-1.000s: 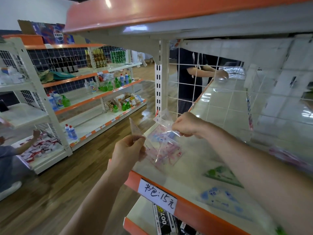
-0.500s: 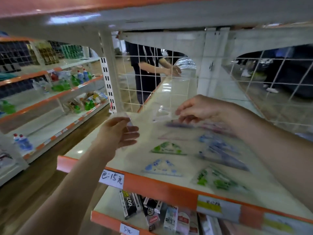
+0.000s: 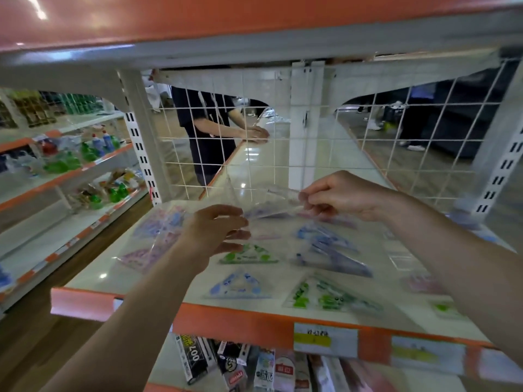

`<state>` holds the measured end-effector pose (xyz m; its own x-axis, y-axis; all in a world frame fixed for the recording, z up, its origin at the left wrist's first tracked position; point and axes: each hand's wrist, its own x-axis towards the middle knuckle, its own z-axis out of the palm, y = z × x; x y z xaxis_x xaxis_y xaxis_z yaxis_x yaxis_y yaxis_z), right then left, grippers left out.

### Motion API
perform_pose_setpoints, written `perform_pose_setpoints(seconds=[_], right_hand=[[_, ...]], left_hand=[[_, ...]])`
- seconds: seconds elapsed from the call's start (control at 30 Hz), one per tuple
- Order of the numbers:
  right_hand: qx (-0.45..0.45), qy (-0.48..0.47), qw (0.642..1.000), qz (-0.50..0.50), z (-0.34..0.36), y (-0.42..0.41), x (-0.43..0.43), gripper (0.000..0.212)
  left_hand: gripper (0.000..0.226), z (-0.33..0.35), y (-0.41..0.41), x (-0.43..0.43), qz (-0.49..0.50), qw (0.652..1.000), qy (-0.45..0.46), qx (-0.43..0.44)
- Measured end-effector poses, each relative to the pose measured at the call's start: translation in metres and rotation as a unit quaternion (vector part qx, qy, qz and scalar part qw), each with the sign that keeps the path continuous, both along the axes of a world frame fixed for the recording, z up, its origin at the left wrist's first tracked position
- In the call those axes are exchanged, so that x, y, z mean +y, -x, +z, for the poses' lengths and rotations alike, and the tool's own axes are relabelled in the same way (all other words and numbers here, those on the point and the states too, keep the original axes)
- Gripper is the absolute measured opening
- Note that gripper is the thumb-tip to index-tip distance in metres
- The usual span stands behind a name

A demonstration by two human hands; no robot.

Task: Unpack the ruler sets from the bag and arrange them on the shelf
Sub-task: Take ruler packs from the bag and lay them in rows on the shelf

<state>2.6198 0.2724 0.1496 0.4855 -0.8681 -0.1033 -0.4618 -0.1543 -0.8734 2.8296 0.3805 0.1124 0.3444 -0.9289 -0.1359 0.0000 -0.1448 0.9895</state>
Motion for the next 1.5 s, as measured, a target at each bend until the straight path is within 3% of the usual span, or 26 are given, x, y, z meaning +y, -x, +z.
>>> perform_pose_setpoints(seconds=[0.17,0.3,0.43,0.57,0.67,1.0,1.3,1.37,1.5], right_hand=[[0.011,0.009,1.000,-0.005,-0.002,0.013,0.004,0.016],[0.064,0.086,0.994,-0.019,-0.018,0.026,0.011,0.023],[0.176,0.253,0.951,-0.026,-0.028,0.042,0.019,0.022],[0.267,0.336,0.903,-0.021,-0.033,0.052,0.025,0.021],[0.284,0.310,0.907,-0.020,-0.036,0.061,0.027,0.027],[0.296,0.183,0.937,-0.006,-0.053,0.068,0.034,0.012],[0.314,0.163,0.935,0.004,-0.053,0.068,0.037,0.012],[0.282,0.195,0.939,-0.008,-0.048,0.065,0.041,0.017],[0.098,0.161,0.982,-0.012,-0.034,0.045,0.055,0.021]], left_hand=[[0.016,0.000,0.017,-0.011,-0.014,1.000,-0.001,0.011],[0.012,-0.008,0.032,-0.017,-0.032,0.999,-0.005,-0.002],[0.010,-0.013,0.042,-0.023,-0.047,0.999,-0.011,-0.016],[0.010,-0.014,0.052,-0.026,-0.063,0.998,-0.018,-0.010],[0.011,-0.012,0.055,-0.026,-0.070,0.997,-0.018,-0.003],[0.018,-0.017,0.036,-0.019,-0.012,0.999,-0.033,0.005],[0.013,-0.013,0.042,-0.017,-0.039,0.999,-0.017,-0.019],[0.013,-0.013,0.044,-0.017,-0.048,0.998,-0.015,-0.024],[0.014,-0.009,0.052,-0.018,-0.079,0.997,-0.009,0.024]])
